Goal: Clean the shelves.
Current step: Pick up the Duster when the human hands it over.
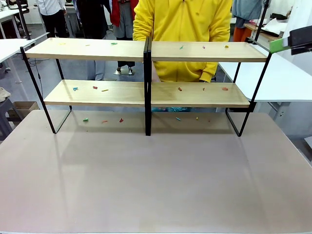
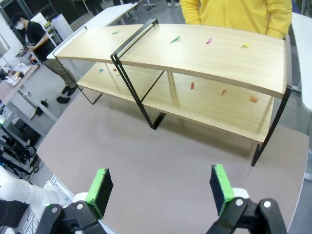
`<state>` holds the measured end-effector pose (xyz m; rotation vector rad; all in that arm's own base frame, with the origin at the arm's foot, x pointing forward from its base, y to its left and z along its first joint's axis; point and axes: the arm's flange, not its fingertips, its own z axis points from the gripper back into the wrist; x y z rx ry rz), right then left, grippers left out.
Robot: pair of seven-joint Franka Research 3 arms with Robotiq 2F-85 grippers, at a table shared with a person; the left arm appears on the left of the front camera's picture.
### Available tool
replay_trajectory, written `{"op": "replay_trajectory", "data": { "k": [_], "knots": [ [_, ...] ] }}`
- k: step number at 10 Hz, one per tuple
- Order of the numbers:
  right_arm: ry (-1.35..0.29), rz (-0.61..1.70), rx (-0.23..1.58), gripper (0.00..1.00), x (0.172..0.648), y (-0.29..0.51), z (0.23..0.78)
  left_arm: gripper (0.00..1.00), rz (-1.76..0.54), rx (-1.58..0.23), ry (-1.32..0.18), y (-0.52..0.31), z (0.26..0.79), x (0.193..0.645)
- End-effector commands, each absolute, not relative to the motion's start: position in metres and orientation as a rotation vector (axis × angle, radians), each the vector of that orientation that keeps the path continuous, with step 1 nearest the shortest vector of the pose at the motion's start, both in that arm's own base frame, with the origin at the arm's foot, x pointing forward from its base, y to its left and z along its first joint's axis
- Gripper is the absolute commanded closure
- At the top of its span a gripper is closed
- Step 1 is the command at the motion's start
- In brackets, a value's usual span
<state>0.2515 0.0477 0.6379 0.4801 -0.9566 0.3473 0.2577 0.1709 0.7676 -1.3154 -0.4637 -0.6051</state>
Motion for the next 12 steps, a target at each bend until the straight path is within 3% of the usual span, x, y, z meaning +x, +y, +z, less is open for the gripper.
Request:
{"op": "replay_trajectory", "data": {
  "k": [1,2,3,12],
  "knots": [
    [-0.952,0.350,0.485,0.00,0.252,0.048,0.638,1.00,-0.744,-1.244,-0.454,0.206,0.741,0.249],
    [-0.952,0.350,0.485,0.00,0.252,0.048,0.638,1.00,-0.714,-1.288,-0.412,0.210,0.730,0.248],
    [-0.952,0.350,0.485,0.00,0.252,0.048,0.638,1.00,-0.653,-1.291,-0.484,0.190,0.752,0.246],
    [-0.952,0.350,0.485,0.00,0.252,0.048,0.638,1.00,-0.653,-1.291,-0.484,0.190,0.752,0.246]
  ]
}}
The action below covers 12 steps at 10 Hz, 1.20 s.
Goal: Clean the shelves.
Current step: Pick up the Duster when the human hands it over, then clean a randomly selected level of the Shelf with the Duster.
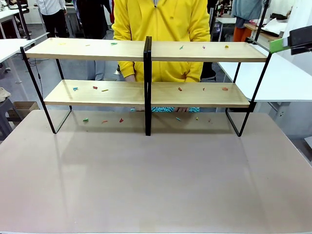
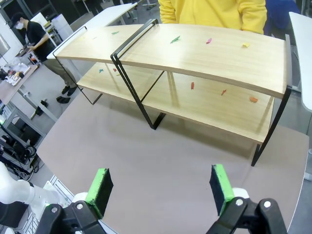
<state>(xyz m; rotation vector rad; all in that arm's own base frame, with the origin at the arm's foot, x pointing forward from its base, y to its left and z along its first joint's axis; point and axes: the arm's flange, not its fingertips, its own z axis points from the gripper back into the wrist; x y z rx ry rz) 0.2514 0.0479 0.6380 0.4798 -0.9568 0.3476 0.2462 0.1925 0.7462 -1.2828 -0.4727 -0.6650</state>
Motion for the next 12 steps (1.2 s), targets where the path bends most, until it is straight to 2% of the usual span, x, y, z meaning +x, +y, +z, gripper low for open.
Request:
{"op": "replay_trajectory", "data": {
  "k": [1,2,3,8,10,11,12],
  "knots": [
    [-0.952,0.350,0.485,0.00,0.252,0.048,0.638,0.88,-0.666,-1.283,-0.472,0.192,0.746,0.246],
    [-0.952,0.350,0.485,0.00,0.252,0.048,0.638,0.88,-0.647,-1.295,-0.406,0.186,0.745,0.254],
    [-0.952,0.350,0.485,0.00,0.252,0.048,0.638,0.88,-0.665,-1.283,-0.471,0.193,0.746,0.246],
    [-0.952,0.350,0.485,0.00,0.252,0.048,0.638,0.88,-0.655,-1.287,-0.455,0.192,0.744,0.250],
    [-0.952,0.350,0.485,0.00,0.252,0.048,0.638,0.88,-0.707,-1.198,-0.238,0.106,0.717,0.283],
    [-0.952,0.350,0.485,0.00,0.252,0.048,0.638,0.88,-0.574,-1.151,-0.191,0.049,0.691,0.312],
    [-0.952,0.350,0.485,0.00,0.252,0.048,0.638,0.88,-0.512,-1.093,-0.200,0.010,0.678,0.320]
  ]
}}
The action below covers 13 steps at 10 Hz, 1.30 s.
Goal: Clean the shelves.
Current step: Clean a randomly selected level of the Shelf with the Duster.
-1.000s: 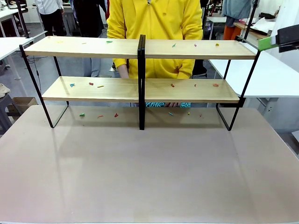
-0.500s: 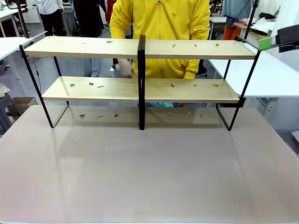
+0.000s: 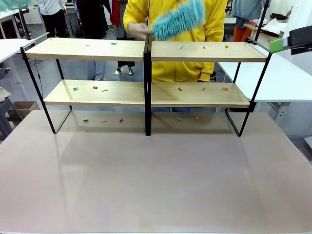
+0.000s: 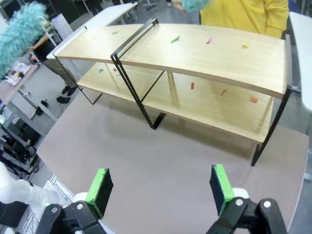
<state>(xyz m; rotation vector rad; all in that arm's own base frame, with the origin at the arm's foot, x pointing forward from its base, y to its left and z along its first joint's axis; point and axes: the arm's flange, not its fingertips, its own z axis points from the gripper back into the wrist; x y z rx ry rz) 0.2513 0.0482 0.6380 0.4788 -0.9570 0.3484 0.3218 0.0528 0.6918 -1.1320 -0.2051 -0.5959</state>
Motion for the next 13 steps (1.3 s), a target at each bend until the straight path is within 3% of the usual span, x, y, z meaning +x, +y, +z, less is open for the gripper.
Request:
{"op": "replay_trajectory", "data": {
  "k": [1,2,3,4,5,7,9,11,13],
  "knots": [
    [-0.952,0.350,0.485,0.00,0.252,0.048,0.638,0.88,-0.514,-1.141,-0.263,-0.016,0.682,0.319],
    [-0.952,0.350,0.485,0.00,0.252,0.048,0.638,0.88,-0.470,-1.232,-0.272,-0.020,0.693,0.319],
    [-0.952,0.350,0.485,0.00,0.252,0.048,0.638,0.88,-0.550,-1.100,-0.199,0.003,0.674,0.337],
    [-0.952,0.350,0.485,0.00,0.252,0.048,0.638,0.88,-0.511,-1.129,-0.210,-0.027,0.672,0.341],
    [-0.952,0.350,0.485,0.00,0.252,0.048,0.638,0.88,-0.491,-1.213,-0.241,0.031,0.681,0.331],
    [-0.952,0.350,0.485,0.00,0.252,0.048,0.638,0.88,-0.452,-1.298,-0.416,0.155,0.710,0.262],
    [-0.952,0.350,0.485,0.00,0.252,0.048,0.638,0.88,-0.458,-1.375,-0.467,0.238,0.709,0.179],
    [-0.952,0.350,0.485,0.00,0.252,0.048,0.638,0.88,-0.345,-1.402,-0.571,0.265,0.700,0.148],
    [-0.952,0.350,0.485,0.00,0.252,0.048,0.638,0.88,-0.406,-1.379,-0.500,0.242,0.688,0.167]
  ]
}}
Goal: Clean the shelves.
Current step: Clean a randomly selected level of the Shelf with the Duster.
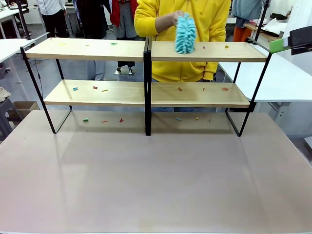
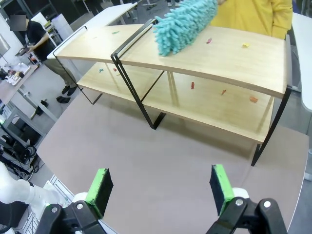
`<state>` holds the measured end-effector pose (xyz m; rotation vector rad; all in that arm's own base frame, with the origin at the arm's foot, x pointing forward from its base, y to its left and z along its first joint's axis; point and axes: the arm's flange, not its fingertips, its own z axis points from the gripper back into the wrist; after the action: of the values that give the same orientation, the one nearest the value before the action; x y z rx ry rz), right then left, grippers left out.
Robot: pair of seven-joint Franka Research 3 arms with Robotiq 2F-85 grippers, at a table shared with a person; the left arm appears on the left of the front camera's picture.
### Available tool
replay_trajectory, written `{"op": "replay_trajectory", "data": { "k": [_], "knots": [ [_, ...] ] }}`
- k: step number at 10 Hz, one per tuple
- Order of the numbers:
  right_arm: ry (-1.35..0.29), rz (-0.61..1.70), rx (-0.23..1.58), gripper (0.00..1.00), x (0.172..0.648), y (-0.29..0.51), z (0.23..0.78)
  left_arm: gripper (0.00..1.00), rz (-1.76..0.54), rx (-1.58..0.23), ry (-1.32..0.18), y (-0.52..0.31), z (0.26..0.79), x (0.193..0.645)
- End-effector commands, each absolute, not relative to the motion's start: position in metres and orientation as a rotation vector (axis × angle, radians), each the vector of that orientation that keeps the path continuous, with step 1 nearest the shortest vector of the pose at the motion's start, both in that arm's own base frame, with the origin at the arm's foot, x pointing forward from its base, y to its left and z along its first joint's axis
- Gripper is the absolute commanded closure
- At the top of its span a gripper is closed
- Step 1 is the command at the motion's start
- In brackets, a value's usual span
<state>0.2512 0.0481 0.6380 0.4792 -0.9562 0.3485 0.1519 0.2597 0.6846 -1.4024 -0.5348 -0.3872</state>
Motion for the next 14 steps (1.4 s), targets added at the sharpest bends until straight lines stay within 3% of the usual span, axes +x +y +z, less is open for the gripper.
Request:
{"op": "replay_trajectory", "data": {
  "k": [1,7,9,10,12,14],
  "knots": [
    [-0.952,0.350,0.485,0.00,0.252,0.048,0.638,0.88,-0.406,-1.379,-0.500,0.242,0.688,0.167],
    [-0.952,0.350,0.485,0.00,0.252,0.048,0.638,0.88,-0.402,-1.383,-0.481,0.242,0.689,0.171],
    [-0.952,0.350,0.485,0.00,0.252,0.048,0.638,0.88,-0.501,-1.261,-0.080,0.145,0.647,0.201],
    [-0.952,0.350,0.485,0.00,0.252,0.048,0.638,0.88,-0.532,-1.129,0.016,0.106,0.624,0.215],
    [-0.952,0.350,0.485,0.00,0.252,0.048,0.638,0.88,-0.613,-1.071,0.143,0.019,0.588,0.229],
    [-0.952,0.350,0.485,0.00,0.252,0.048,0.638,0.88,-0.591,-1.128,0.134,-0.054,0.554,0.225]
  ]
}}
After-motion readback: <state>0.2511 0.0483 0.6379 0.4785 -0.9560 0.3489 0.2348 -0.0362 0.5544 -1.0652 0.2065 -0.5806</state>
